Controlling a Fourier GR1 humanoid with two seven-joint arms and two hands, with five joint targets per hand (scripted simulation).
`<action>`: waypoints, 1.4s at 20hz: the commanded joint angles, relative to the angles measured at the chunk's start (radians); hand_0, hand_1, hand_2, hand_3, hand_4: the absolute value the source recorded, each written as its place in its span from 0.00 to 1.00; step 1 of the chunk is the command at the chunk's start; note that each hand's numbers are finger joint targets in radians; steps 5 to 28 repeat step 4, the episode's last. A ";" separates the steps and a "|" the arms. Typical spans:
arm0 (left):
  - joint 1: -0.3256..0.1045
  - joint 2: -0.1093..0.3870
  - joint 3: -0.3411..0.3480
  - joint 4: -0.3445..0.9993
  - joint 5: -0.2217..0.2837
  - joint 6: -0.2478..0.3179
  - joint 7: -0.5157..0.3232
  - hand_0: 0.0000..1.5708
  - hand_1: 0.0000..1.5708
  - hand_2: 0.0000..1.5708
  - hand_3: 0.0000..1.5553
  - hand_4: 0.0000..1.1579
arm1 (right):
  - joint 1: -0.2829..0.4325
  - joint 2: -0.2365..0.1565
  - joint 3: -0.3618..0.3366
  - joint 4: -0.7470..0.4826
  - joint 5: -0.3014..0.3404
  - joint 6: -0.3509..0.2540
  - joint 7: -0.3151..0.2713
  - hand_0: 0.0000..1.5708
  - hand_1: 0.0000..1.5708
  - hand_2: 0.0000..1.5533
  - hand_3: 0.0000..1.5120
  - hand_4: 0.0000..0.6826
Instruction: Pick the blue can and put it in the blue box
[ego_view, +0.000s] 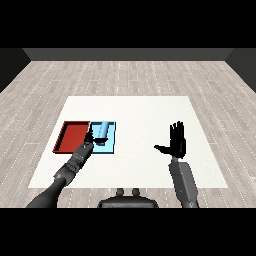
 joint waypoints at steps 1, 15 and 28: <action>0.051 0.010 0.071 -0.095 0.057 0.032 -0.193 0.00 0.00 0.00 0.00 0.00 | 0.030 0.017 0.018 -0.008 0.014 0.008 -0.026 0.00 0.00 0.00 0.00 0.00; 0.016 0.016 0.090 -0.119 0.058 0.018 -0.268 0.00 0.00 0.00 0.00 0.00 | -0.002 -0.031 0.019 -0.039 0.023 0.014 0.035 0.00 0.00 0.00 0.00 0.00; 0.016 0.016 0.090 -0.119 0.058 0.018 -0.268 0.00 0.00 0.00 0.00 0.00 | -0.002 -0.031 0.019 -0.039 0.023 0.014 0.035 0.00 0.00 0.00 0.00 0.00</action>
